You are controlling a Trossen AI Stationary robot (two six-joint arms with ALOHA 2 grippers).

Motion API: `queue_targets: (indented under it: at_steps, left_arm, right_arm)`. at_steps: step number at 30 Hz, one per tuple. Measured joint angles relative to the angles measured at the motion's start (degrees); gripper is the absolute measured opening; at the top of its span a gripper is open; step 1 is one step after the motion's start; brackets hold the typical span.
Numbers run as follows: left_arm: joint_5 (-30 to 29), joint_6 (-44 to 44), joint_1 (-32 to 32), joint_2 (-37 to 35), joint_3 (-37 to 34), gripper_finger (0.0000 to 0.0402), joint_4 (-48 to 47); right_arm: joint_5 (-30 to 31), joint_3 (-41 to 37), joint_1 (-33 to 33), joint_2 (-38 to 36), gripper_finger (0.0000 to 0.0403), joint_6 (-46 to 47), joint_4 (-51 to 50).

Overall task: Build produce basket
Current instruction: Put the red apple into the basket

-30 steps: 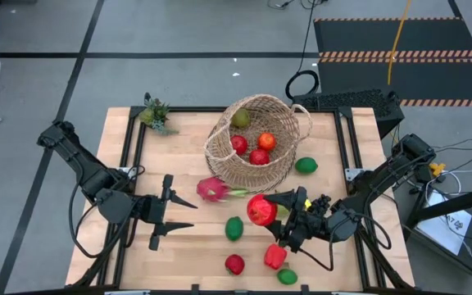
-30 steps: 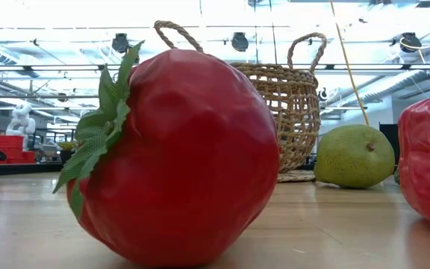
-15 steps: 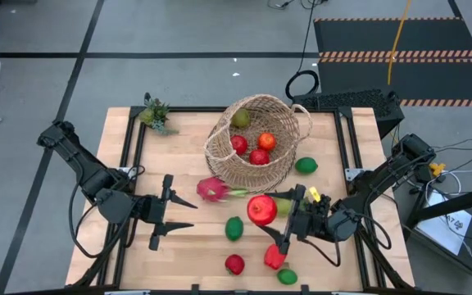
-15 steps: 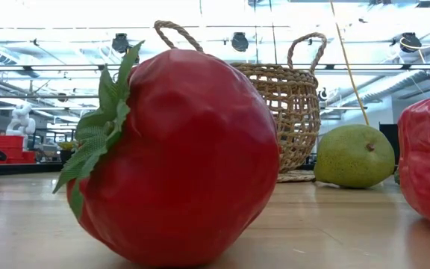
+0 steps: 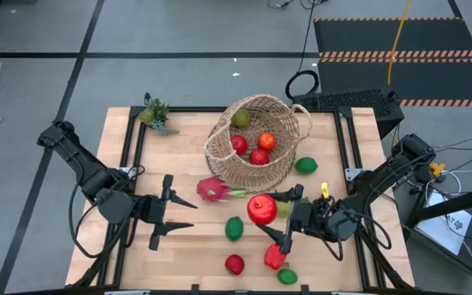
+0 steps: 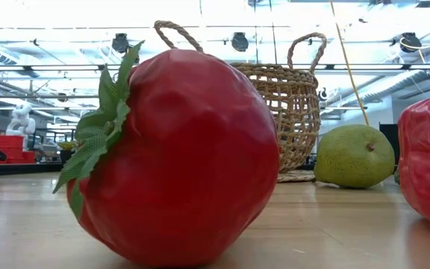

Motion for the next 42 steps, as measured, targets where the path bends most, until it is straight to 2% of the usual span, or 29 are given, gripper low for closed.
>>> queue_targets:
  at_steps: [9,13,29,37,42]
  left_arm:
    - [0.0,0.0,0.0,0.0,0.0,0.0209,0.0]
    - [0.0,0.0,0.0,0.0,0.0,0.0209,0.0]
    - [0.0,0.0,0.0,0.0,0.0,0.0209,0.0]
    - [0.0,0.0,0.0,0.0,0.0,0.0209,0.0]
    - [0.0,0.0,0.0,0.0,0.0,0.0209,0.0]
  right_arm:
    - [0.0,0.0,0.0,0.0,0.0391,13.1,0.0]
    - [0.0,0.0,0.0,0.0,0.0391,15.9,0.0]
    - [0.0,0.0,0.0,0.0,0.0391,15.0,0.0]
    - [0.0,0.0,0.0,0.0,0.0391,4.6,0.0]
    - [0.1,0.0,0.0,0.0,0.0391,3.4,0.0]
